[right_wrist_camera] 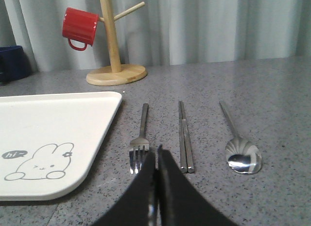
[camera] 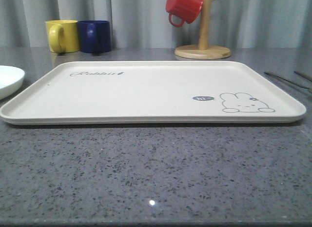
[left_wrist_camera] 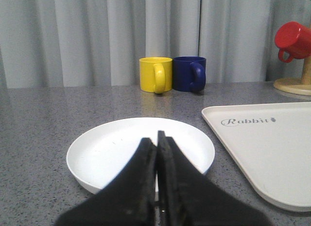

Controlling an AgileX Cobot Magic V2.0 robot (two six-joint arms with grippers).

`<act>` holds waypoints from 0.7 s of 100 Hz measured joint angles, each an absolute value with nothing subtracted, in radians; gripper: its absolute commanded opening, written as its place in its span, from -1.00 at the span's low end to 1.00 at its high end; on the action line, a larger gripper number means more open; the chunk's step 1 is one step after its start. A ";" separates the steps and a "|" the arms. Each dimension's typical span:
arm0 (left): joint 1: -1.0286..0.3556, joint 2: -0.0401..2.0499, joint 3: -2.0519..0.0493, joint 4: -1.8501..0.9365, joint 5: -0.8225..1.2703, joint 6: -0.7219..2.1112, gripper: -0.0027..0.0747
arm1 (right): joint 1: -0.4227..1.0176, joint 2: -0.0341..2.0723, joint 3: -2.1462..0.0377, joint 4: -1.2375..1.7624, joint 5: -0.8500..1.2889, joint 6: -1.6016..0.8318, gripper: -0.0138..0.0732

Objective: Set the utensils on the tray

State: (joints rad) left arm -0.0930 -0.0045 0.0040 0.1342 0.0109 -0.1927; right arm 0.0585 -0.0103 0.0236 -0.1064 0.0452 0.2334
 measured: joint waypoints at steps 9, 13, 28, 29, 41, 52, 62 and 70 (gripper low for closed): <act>-0.093 -0.004 0.004 0.134 0.011 -0.193 -0.98 | 0.059 -0.010 0.024 -0.106 0.045 0.233 -0.84; -0.093 -0.004 0.004 0.134 0.011 -0.193 -0.98 | 0.059 -0.010 0.024 -0.106 0.045 0.233 -0.84; -0.093 -0.004 0.004 0.134 0.011 -0.193 -0.98 | 0.059 -0.010 0.024 -0.106 0.045 0.233 -0.84; -0.093 -0.004 0.004 0.134 0.011 -0.193 -0.98 | 0.059 -0.010 0.024 -0.106 0.045 0.233 -0.84; -0.093 -0.004 0.004 0.134 0.011 -0.193 -0.98 | 0.059 -0.010 0.024 -0.106 0.045 0.233 -0.84; -0.093 -0.004 -0.005 0.119 0.011 -0.193 -0.98 | 0.059 -0.010 0.024 -0.106 0.045 0.233 -0.84; -0.093 -0.004 -0.057 0.097 0.021 -0.193 -0.98 | 0.059 -0.010 0.024 -0.106 0.045 0.233 -0.84; -0.093 -0.002 -0.136 0.092 0.048 -0.193 -0.98 | 0.059 -0.010 0.024 -0.106 0.045 0.233 -0.84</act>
